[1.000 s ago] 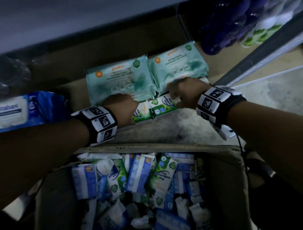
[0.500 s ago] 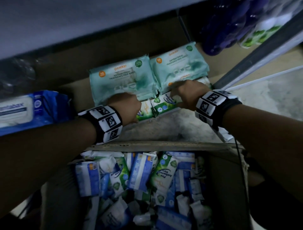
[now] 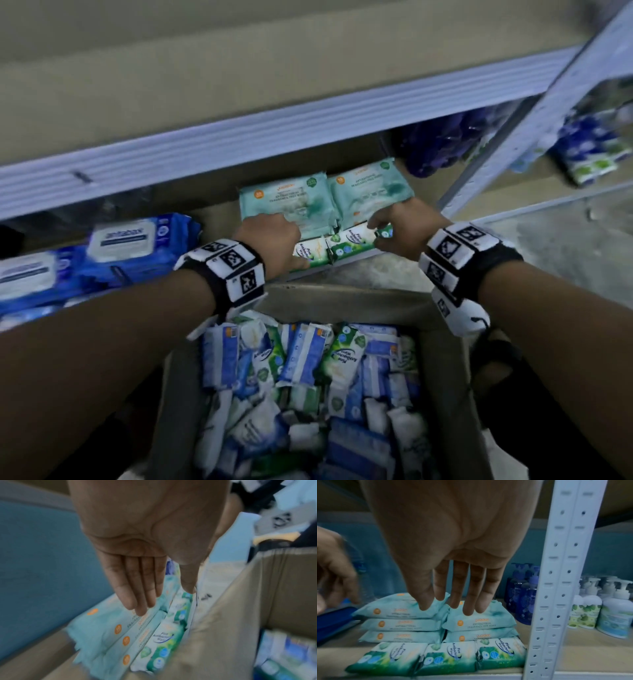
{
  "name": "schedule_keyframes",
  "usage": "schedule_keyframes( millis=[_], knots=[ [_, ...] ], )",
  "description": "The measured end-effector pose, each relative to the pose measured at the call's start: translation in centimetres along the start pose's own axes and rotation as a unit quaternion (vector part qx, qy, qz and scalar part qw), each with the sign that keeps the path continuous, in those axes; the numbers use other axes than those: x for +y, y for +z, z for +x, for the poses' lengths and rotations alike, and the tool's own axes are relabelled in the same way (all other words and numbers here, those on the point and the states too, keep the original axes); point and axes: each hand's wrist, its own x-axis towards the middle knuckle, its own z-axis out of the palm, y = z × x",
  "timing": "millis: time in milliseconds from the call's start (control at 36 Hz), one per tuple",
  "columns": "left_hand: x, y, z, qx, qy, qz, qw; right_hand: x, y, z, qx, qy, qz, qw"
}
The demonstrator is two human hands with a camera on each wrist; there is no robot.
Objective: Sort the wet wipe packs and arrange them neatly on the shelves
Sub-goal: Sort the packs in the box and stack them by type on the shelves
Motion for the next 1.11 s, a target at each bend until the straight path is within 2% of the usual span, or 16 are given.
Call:
schedule_keyframes(
  millis=[250, 361, 472, 611, 722, 944, 1111],
  knots=[
    [1.0, 0.5, -8.6, 0.003, -0.055, -0.099, 0.994, -4.3, 1.4, -7.3, -0.016, 0.002, 0.051, 0.999],
    [1.8, 1.5, -11.9, 0.016, -0.082, -0.114, 0.99, -5.9, 3.9, -9.8, -0.014, 0.01, 0.072, 0.997],
    [2.7, 3.4, -14.4, 0.032, -0.117, -0.126, 0.985, -8.1, 7.2, -12.0, -0.054, 0.038, 0.105, 0.992],
    [3.3, 6.4, -16.8, -0.004, -0.16, -0.254, 0.954, -9.4, 11.4, -14.4, -0.044, 0.041, 0.148, 0.987],
    [4.0, 9.1, -18.2, -0.066, -0.168, -0.319, 0.93, -9.6, 13.8, -15.5, -0.062, 0.052, 0.153, 0.985],
    [5.7, 13.3, -19.6, -0.172, -0.138, -0.333, 0.917, -10.2, 17.3, -15.8, -0.187, 0.056, 0.113, 0.974],
    [6.0, 15.1, -18.9, -0.187, -0.114, -0.337, 0.916, -10.5, 18.7, -15.0, -0.187, 0.07, 0.107, 0.974]
  ],
)
